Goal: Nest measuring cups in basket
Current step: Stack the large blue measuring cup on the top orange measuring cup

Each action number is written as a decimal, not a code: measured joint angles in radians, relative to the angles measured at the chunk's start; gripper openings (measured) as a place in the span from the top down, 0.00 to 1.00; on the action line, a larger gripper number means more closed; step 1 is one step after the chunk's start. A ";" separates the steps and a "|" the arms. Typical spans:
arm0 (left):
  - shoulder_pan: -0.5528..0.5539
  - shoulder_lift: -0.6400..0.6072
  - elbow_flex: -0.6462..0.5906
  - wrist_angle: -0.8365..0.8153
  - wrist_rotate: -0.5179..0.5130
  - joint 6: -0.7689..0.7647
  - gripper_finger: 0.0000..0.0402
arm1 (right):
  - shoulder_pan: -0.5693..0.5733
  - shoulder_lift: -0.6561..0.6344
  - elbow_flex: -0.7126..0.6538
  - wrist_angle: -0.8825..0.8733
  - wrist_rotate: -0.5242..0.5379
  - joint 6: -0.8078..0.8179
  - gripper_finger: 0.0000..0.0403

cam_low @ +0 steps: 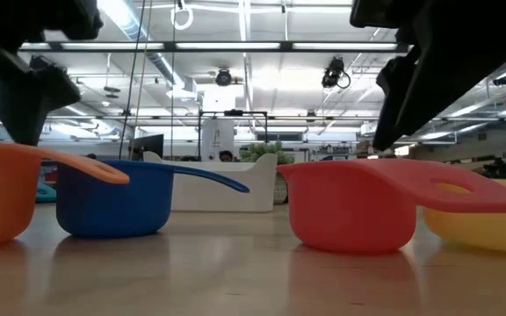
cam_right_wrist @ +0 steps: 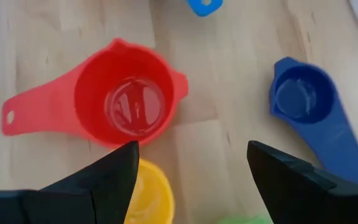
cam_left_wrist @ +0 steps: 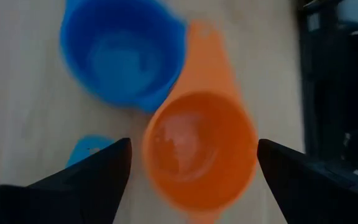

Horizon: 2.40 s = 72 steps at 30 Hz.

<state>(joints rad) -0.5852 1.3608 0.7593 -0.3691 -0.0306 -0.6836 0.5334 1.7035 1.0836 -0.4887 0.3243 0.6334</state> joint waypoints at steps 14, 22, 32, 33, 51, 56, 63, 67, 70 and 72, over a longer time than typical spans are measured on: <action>0.006 0.062 0.000 -0.065 -0.020 -0.015 0.25 | -0.066 0.000 -0.001 0.084 -0.034 -0.106 0.24; 0.011 0.062 0.013 -0.032 -0.050 0.070 0.26 | -0.058 -0.001 0.017 0.145 -0.037 -0.174 0.24; 0.025 0.165 0.242 -0.121 -0.229 0.335 0.26 | -0.054 -0.012 0.024 0.040 -0.061 -0.140 0.24; 0.032 0.192 0.265 -0.119 -0.235 0.370 0.26 | -0.050 -0.019 0.024 0.010 -0.059 -0.134 0.24; 0.097 0.611 0.627 -0.080 -0.239 0.784 0.26 | 0.106 -0.206 0.024 -0.224 0.252 0.016 0.24; 0.104 0.689 0.742 -0.150 -0.236 0.832 0.26 | 0.137 -0.211 0.024 -0.306 0.293 0.060 0.24; 0.100 0.712 0.824 -0.212 -0.240 0.852 0.26 | 0.160 -0.238 -0.003 -0.327 0.342 0.084 0.24; 0.094 0.712 0.879 -0.272 -0.247 0.824 0.26 | 0.153 -0.289 -0.104 -0.267 0.351 0.104 0.24; 0.094 0.712 0.904 -0.333 -0.246 0.787 0.26 | 0.149 -0.339 -0.179 -0.204 0.373 0.109 0.24; 0.092 0.712 0.924 -0.390 -0.246 0.741 0.26 | 0.150 -0.374 -0.211 -0.185 0.399 0.106 0.24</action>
<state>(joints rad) -0.4928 2.0727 1.6832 -0.7588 -0.2770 0.0572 0.6834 1.3292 0.8722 -0.6736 0.7232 0.7394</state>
